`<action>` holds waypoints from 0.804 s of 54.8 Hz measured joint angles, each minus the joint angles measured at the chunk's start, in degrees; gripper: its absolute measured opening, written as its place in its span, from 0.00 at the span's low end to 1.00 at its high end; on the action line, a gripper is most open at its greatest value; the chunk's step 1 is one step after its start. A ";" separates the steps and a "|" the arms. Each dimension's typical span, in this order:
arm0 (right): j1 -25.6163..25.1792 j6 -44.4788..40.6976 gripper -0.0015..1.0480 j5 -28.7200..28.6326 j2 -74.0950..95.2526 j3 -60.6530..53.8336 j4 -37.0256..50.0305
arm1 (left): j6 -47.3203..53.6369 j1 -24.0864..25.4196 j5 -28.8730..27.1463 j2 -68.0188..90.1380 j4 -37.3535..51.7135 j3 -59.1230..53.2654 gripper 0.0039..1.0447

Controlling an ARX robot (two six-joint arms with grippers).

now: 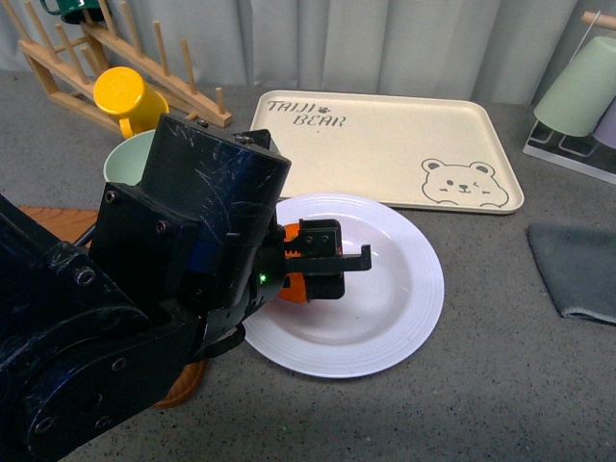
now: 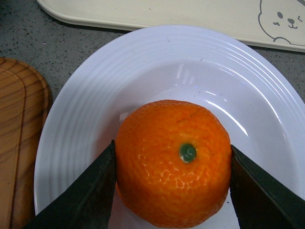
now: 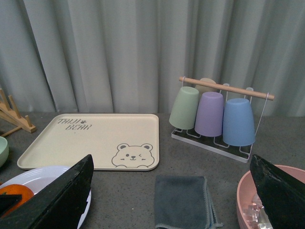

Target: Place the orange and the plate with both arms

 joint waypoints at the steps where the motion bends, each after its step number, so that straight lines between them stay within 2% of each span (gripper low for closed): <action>1: 0.00 -0.02 0.91 0.00 0.00 0.00 0.00 | 0.00 -0.02 -0.02 0.02 -0.02 0.04 0.57; 10: 0.00 0.00 0.91 0.00 0.00 0.00 0.00 | -0.11 -0.11 0.04 0.04 -0.50 0.07 0.59; 17: 0.00 0.00 0.91 0.00 0.00 0.00 0.00 | -0.04 -0.11 0.09 -0.66 -0.77 -0.13 0.77; 22: 0.00 0.00 0.91 0.00 0.00 0.00 0.00 | 0.13 -0.11 -0.57 -3.34 -0.68 -1.31 0.95; 32: 0.00 0.00 0.91 0.00 0.00 0.00 0.00 | 0.17 -0.09 -2.01 -10.14 -0.68 -5.22 0.94; 44: 0.00 0.00 0.91 0.00 0.00 0.00 0.00 | 1.92 0.09 -6.25 -22.38 1.42 -14.19 0.94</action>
